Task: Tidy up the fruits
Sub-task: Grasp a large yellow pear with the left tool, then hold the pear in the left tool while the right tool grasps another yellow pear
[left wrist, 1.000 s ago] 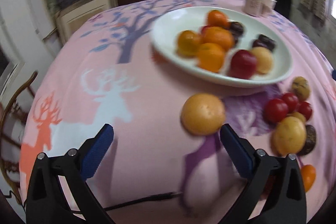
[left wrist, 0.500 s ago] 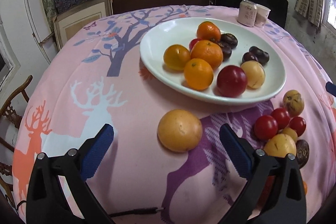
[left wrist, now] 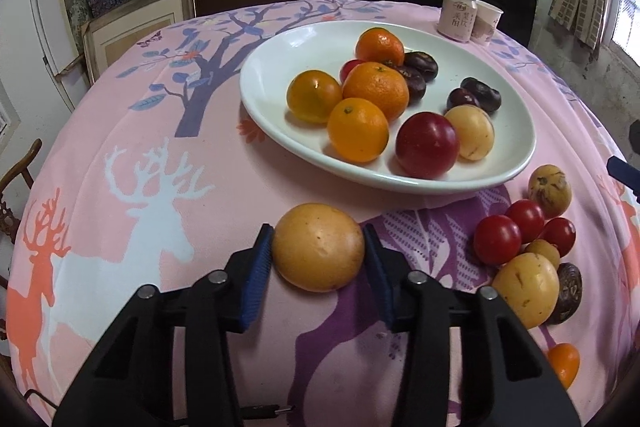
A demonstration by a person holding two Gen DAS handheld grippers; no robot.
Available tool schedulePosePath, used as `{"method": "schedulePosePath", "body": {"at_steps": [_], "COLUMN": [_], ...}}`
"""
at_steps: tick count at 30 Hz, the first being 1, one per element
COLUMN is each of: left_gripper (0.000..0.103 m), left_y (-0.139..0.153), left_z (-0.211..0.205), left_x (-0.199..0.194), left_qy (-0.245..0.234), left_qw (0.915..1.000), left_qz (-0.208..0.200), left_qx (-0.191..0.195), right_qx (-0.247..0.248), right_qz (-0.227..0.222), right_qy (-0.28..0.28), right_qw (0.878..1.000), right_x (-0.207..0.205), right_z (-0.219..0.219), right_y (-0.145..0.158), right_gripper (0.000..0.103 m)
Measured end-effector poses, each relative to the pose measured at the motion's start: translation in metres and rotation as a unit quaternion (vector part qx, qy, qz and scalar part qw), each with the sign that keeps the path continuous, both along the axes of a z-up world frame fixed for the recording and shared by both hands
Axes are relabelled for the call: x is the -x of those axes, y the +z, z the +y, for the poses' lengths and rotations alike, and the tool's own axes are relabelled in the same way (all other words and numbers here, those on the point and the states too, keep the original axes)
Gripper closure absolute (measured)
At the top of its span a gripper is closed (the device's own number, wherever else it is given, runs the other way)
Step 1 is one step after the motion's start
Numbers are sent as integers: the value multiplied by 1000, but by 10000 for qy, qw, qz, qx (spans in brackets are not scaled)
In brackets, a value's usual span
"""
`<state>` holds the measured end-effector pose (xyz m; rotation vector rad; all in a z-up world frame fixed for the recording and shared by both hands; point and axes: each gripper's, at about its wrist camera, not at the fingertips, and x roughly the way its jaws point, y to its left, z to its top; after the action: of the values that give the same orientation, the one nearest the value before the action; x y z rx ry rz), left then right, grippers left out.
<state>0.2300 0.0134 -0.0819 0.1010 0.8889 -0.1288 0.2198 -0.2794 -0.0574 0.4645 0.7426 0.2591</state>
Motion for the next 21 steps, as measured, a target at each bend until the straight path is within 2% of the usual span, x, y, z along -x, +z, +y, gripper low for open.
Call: {"method": "schedulePosePath", "body": {"at_steps": [2, 7, 12, 17, 21], "left_gripper": [59, 59, 59, 59, 59], "left_y": [1, 4, 2, 1, 1], "left_z": [1, 18, 14, 14, 13], "left_x": [1, 3, 4, 3, 3], "left_qy": [183, 536, 471, 458, 455], "left_qw": [9997, 9985, 9988, 9989, 9989], "left_qz": [-56, -63, -49, -22, -23], "left_qx": [-119, -11, -105, -104, -112], "right_qx": [171, 1079, 1665, 1992, 1847], "right_qz": [54, 273, 359, 635, 624], "right_qy": [-8, 45, 138, 145, -124], "right_qw": [9998, 9938, 9853, 9778, 9807], "right_x": [-1, -6, -9, -18, -20], "right_z": [3, 23, 38, 43, 25], "right_y": [-2, -11, -19, -31, -28], "right_gripper": [3, 3, 3, 3, 3]}}
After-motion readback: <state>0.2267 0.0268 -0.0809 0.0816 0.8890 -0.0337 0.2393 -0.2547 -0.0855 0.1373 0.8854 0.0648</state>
